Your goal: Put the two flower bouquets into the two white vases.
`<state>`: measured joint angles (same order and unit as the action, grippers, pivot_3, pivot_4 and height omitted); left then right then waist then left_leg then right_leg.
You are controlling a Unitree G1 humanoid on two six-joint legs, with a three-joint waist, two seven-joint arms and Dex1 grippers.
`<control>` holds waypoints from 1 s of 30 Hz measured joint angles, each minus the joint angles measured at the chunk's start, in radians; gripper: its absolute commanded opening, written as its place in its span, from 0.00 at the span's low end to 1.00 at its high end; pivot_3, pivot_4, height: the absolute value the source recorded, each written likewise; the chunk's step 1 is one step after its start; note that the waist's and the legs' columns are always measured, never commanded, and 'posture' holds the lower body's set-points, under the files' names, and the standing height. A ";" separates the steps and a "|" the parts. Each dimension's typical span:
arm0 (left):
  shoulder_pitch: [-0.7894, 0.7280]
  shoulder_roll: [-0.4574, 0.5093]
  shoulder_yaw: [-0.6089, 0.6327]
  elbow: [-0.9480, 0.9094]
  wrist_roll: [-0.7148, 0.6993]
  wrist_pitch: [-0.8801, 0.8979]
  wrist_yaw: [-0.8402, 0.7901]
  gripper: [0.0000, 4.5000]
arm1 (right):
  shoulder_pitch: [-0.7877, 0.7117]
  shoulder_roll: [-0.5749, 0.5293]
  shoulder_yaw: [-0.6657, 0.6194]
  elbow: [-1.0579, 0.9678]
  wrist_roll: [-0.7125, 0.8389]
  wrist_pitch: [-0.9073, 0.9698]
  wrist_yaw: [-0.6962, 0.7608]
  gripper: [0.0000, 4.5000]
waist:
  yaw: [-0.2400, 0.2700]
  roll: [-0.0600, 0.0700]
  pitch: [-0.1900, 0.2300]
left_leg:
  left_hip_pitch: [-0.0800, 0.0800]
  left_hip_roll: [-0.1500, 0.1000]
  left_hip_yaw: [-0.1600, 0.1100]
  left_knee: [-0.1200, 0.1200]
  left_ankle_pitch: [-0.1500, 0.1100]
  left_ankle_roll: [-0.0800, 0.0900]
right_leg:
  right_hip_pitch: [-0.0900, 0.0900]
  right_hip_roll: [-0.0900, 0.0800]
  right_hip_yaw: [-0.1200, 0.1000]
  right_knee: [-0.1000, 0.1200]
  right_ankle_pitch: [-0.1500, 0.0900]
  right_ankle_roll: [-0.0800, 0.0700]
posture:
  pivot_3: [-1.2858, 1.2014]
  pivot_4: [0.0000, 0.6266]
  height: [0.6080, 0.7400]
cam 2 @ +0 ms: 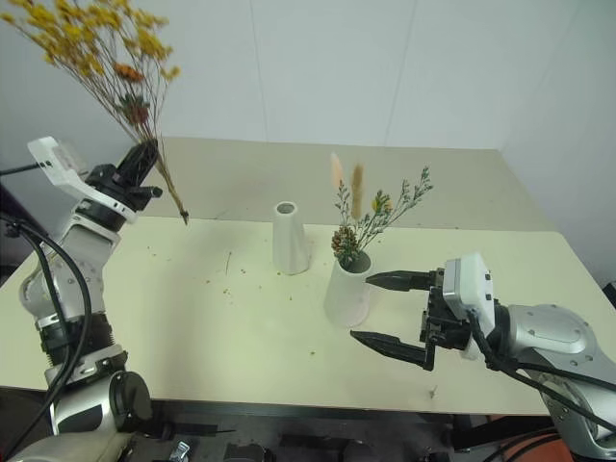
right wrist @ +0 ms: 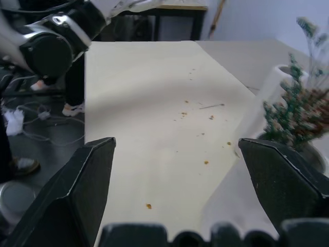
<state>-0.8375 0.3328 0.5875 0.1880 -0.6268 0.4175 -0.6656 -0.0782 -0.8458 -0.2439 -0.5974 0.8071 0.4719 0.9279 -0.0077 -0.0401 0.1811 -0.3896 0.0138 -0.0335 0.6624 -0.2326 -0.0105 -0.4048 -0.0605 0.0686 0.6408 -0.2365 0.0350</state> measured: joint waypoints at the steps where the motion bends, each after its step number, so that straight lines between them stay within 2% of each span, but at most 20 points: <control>1: -0.040 -0.012 0.012 0.057 -0.046 -0.034 -0.059 0.01 | -0.001 0.002 0.002 -0.012 0.006 0.024 -0.028 1.00 | 0.001 0.000 0.000 | 0.000 0.000 0.000 0.000 0.000 0.000 | 0.000 0.000 0.000 0.000 0.000 0.000 | 0.52 0.24 1.00; 6: -0.154 -0.013 0.003 0.282 -0.128 -0.132 -0.276 0.01 | 0.018 0.002 -0.003 -0.098 0.050 0.102 -0.135 1.00 | -0.006 0.000 0.000 | -0.001 0.000 0.000 0.000 0.000 0.000 | 0.000 0.000 0.000 0.000 0.000 0.000 | 0.52 0.24 1.00; 13: -0.315 -0.001 0.022 0.589 -0.187 -0.183 -0.446 0.01 | 0.092 0.020 -0.005 -0.217 0.073 0.134 -0.247 1.00 | -0.009 0.000 0.000 | -0.001 0.000 0.000 0.000 0.000 0.000 | 0.000 0.001 0.000 -0.001 0.000 0.001 | 0.52 0.24 1.00; 18: -0.408 0.018 -0.003 0.786 -0.148 -0.249 -0.555 0.01 | 0.118 0.038 -0.006 -0.248 0.069 0.133 -0.285 1.00 | -0.009 0.000 0.000 | -0.001 0.000 0.000 0.000 0.000 0.000 | 0.000 0.001 0.000 0.000 -0.001 0.001 | 0.52 0.24 1.00; 24: -0.441 0.002 -0.035 0.956 -0.078 -0.335 -0.685 0.01 | 0.122 0.070 0.007 -0.259 0.037 0.125 -0.318 1.00 | -0.010 0.000 0.000 | -0.001 0.000 0.000 0.000 0.000 0.000 | -0.001 0.001 0.000 0.000 -0.001 0.001 | 0.52 0.24 1.00; 30: -0.468 -0.023 -0.041 1.046 -0.034 -0.394 -0.690 0.01 | 0.123 0.081 0.024 -0.266 0.012 0.122 -0.330 1.00 | -0.011 0.000 0.000 | -0.002 0.000 0.000 0.000 0.000 0.000 | -0.001 0.001 0.000 0.000 -0.001 0.001 | 0.52 0.24 1.00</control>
<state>-1.3055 0.3099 0.5466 1.2339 -0.6612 0.0234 -1.3560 0.0447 -0.7649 -0.2194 -0.8632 0.8187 0.5942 0.5977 -0.0185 -0.0405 0.1812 -0.3913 0.0138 -0.0339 0.6624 -0.2326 -0.0103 -0.4060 -0.0596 0.0685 0.6404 -0.2370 0.0360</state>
